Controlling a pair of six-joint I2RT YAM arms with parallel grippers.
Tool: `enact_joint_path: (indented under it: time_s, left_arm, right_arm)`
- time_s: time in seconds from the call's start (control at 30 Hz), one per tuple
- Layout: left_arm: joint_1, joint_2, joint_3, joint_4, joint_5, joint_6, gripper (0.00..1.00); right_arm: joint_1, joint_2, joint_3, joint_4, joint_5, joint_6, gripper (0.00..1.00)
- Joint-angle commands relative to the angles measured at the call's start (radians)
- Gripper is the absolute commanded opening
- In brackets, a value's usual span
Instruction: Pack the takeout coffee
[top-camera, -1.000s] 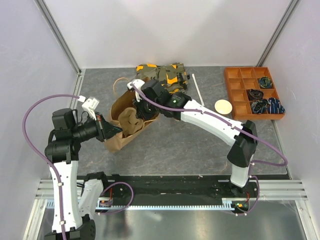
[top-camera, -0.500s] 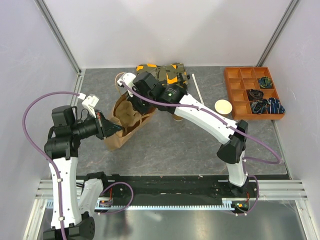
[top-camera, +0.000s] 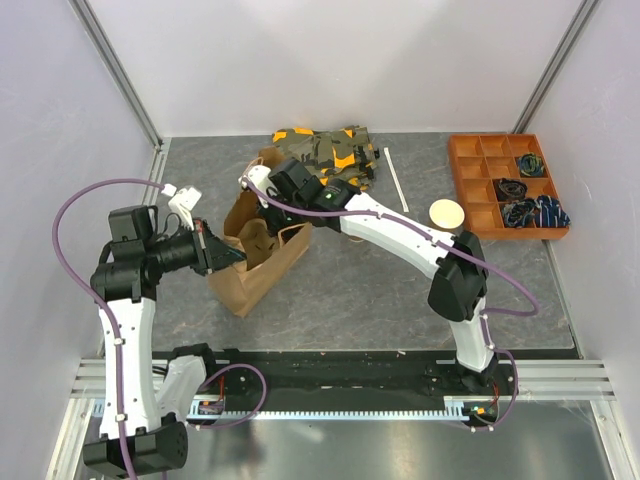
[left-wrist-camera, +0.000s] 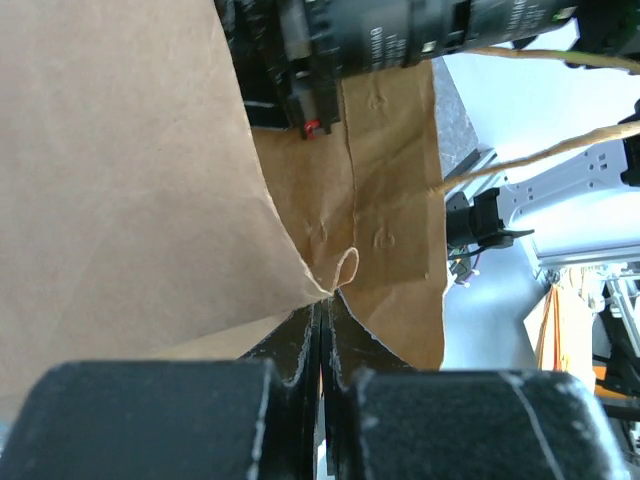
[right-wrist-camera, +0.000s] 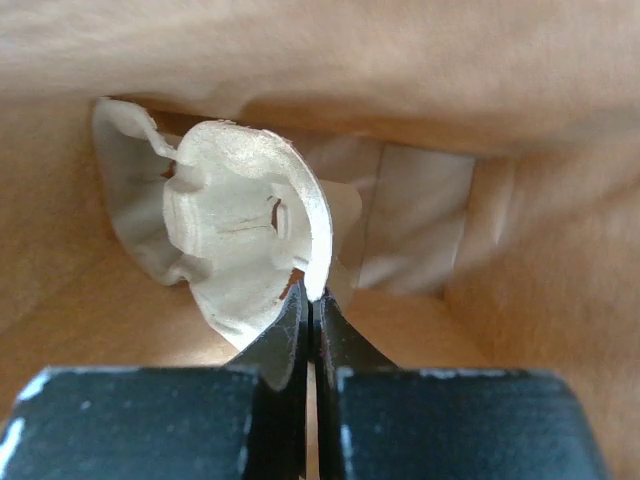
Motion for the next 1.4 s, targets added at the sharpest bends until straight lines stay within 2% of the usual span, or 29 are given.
enact_joint_path:
  time_s: [0.0,0.23,0.43,0.63,0.73,0.87,0.97,1.13,1.23,1.37]
  left_arm:
    - [0.012,-0.002,0.050,-0.023,0.055,0.049,0.02]
    - [0.029,-0.012,0.062,-0.026,0.041,0.070,0.02]
    - [0.047,-0.020,0.067,-0.026,-0.006,0.033,0.02]
    - [0.064,0.008,0.056,-0.056,-0.094,-0.002,0.02]
    - [0.092,0.028,0.059,-0.067,-0.089,-0.008,0.02]
    - [0.121,0.032,0.055,-0.067,-0.052,0.007,0.02]
    - [0.124,0.040,0.048,-0.070,-0.037,0.021,0.02]
    - [0.129,0.054,0.052,-0.072,-0.023,0.032,0.02]
    - [0.130,0.058,0.052,-0.072,-0.023,0.036,0.02]
    - [0.133,0.063,0.050,-0.072,-0.017,0.041,0.02]
  right_arm:
    - [-0.001,0.006,0.015,0.050,-0.031,-0.021,0.00]
    - [-0.004,0.092,0.109,-0.077,0.020,-0.006,0.00]
    - [-0.029,0.117,0.101,-0.071,-0.053,0.020,0.08]
    - [-0.053,0.074,0.026,0.016,-0.145,0.025,0.07]
    - [-0.055,0.074,0.010,0.025,-0.146,0.023,0.08]
    - [-0.055,0.104,0.069,-0.011,-0.127,0.023,0.09]
    - [-0.053,0.130,0.112,-0.042,-0.123,0.026,0.16]
    - [-0.053,0.169,0.161,-0.087,-0.087,0.037,0.19]
    - [-0.052,0.180,0.193,-0.108,-0.070,0.037,0.25]
    - [-0.047,0.175,0.219,-0.129,-0.061,0.037,0.42]
